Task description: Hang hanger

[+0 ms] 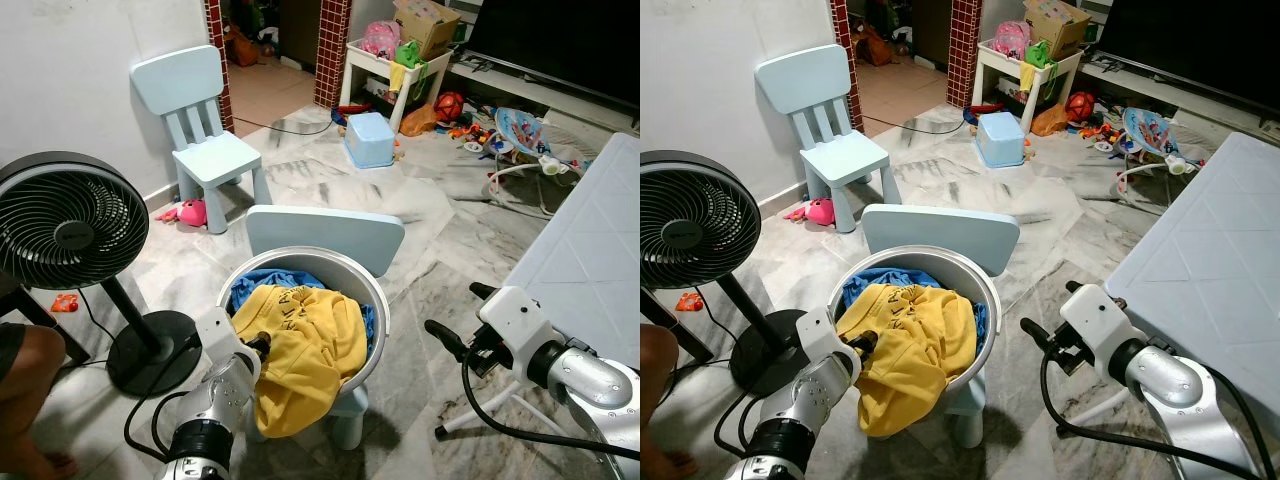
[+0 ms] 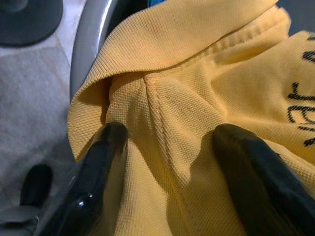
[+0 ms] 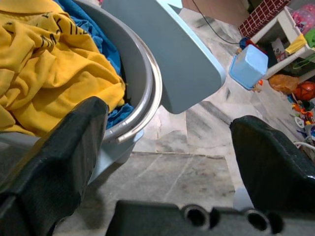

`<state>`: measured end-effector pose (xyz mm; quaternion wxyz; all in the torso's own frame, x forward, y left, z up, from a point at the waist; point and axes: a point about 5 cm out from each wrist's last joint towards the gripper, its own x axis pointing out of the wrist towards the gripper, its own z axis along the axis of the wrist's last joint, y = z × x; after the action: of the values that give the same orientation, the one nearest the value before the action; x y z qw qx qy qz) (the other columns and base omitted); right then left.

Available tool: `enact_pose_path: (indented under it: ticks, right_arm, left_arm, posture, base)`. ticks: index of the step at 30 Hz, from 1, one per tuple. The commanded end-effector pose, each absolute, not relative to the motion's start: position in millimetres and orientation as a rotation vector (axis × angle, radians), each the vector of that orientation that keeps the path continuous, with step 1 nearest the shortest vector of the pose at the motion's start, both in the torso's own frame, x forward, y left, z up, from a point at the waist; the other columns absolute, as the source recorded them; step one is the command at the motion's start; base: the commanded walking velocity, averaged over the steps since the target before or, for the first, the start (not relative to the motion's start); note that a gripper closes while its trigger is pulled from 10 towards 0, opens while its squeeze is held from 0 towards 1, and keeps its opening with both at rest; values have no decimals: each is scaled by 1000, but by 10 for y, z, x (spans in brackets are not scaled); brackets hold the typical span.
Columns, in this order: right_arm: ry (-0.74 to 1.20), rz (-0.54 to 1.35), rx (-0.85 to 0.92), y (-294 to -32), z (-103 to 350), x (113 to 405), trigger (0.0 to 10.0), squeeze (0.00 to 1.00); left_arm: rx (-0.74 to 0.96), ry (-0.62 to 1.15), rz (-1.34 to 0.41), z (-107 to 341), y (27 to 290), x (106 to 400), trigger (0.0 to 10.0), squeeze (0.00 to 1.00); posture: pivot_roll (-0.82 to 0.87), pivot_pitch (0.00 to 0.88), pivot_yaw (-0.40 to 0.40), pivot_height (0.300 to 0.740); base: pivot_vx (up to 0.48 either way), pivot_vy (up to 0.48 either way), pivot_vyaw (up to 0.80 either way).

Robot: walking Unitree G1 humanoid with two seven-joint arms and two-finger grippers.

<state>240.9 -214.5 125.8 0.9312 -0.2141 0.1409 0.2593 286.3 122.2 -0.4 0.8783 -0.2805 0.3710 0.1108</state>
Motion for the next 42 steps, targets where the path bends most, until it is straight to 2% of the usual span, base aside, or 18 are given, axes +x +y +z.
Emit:
enact_pose_path:
  ticks: [1, 34, 42]
  right_arm:
    - [289, 520, -458, -2187, 1299, 2389, 10000, 0]
    - [269, 539, -457, -2137, 1298, 2466, 10000, 0]
    - [264, 708, -380, -2020, 1358, 2381, 10000, 0]
  left_arm:
    - [-601, 799, 224, -43, 1199, 2844, 0, 0]
    - [-601, 785, 195, -65, 1180, 2905, 0, 0]
    - [-587, 753, 177, -18, 1180, 2955, 0, 0]
  posture:
    - [-334, 64, -75, 740]
    - [-319, 26, -70, 740]
    - [-316, 15, -62, 740]
  base:
    - [0, 0, 0]
    - [0, 0, 0]
    - [0, 0, 0]
